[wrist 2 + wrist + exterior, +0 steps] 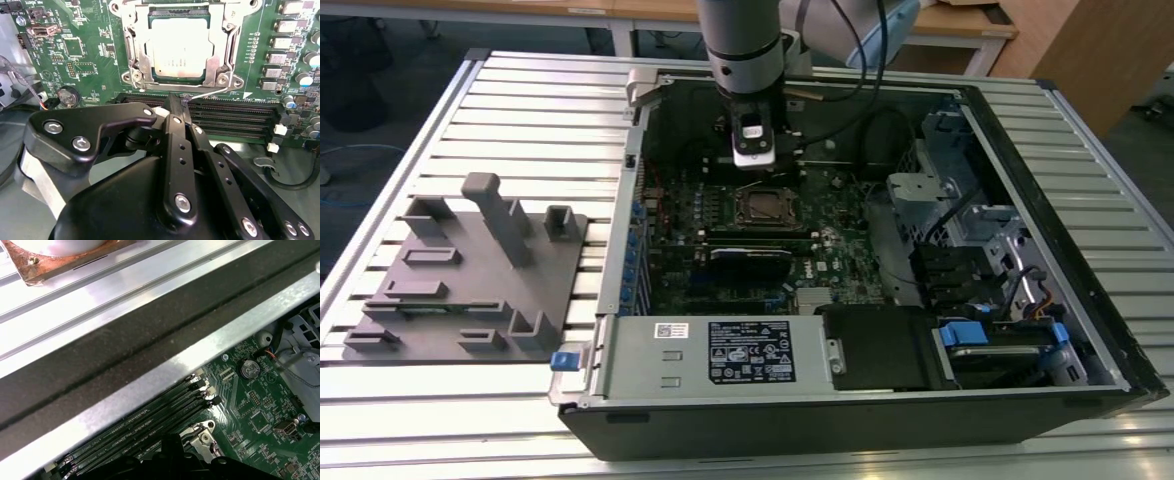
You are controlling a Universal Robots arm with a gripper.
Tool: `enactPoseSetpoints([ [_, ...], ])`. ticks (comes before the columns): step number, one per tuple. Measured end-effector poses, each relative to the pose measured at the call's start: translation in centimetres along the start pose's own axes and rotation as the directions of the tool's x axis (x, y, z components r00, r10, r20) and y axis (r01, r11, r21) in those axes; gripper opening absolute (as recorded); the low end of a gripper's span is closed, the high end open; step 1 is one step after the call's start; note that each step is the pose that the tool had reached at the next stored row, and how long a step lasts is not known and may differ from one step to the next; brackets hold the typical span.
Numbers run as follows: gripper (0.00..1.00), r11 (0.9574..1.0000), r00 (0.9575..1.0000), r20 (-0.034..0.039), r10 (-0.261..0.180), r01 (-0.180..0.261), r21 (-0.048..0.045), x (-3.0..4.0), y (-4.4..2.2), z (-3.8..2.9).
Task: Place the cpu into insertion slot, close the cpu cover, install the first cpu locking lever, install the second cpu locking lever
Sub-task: 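Install the first cpu locking lever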
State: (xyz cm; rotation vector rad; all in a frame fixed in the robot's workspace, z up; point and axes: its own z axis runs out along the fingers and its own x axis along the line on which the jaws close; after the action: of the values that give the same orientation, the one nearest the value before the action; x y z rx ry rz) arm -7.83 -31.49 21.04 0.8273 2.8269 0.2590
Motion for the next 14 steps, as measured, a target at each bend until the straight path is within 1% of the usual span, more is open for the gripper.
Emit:
enactPoseSetpoints([
  [3,0.10,1.0000,1.0000,0.0018,0.000,0.000,-0.0010,0.00,0.00,-0.01],
  [8,0.10,1.0000,0.9999,0.0111,-0.002,0.002,-0.0079,0.00,0.01,0.01],
  [14,0.10,1.0000,0.9999,0.0131,-0.002,0.002,-0.0091,0.00,-0.01,0.01],
])
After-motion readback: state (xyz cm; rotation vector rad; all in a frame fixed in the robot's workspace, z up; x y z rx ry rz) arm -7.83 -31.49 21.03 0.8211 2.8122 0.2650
